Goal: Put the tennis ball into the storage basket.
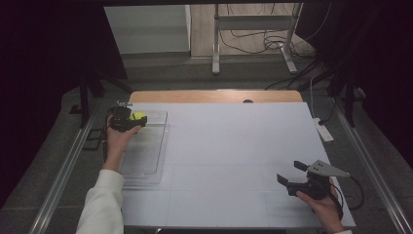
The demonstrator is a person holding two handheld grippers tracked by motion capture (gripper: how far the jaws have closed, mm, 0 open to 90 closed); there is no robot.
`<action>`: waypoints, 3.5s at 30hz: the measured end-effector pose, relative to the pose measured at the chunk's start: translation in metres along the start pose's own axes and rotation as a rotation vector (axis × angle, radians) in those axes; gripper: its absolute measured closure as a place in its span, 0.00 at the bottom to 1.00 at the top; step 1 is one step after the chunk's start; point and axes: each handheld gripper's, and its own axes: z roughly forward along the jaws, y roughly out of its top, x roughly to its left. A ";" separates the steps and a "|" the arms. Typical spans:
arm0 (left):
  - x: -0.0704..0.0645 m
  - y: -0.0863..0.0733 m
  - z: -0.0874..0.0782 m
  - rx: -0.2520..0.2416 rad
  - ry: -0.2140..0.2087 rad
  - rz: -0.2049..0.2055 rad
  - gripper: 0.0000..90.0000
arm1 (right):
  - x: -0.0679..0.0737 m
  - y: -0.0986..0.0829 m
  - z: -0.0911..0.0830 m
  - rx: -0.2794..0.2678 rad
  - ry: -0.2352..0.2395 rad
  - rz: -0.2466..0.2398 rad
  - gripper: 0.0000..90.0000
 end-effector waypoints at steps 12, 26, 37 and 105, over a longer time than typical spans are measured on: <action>-0.001 -0.001 0.007 0.035 0.006 0.018 0.30 | -0.001 0.000 0.000 0.000 0.000 0.002 0.13; -0.002 -0.003 0.012 0.066 0.032 0.036 0.30 | -0.001 0.000 0.000 0.001 0.001 0.000 0.13; -0.005 -0.002 0.013 0.067 0.049 0.048 0.34 | -0.001 0.000 0.000 0.001 0.002 0.002 0.13; -0.039 -0.038 -0.070 -0.139 -0.311 0.117 0.19 | 0.001 0.002 0.001 -0.002 -0.001 -0.002 0.14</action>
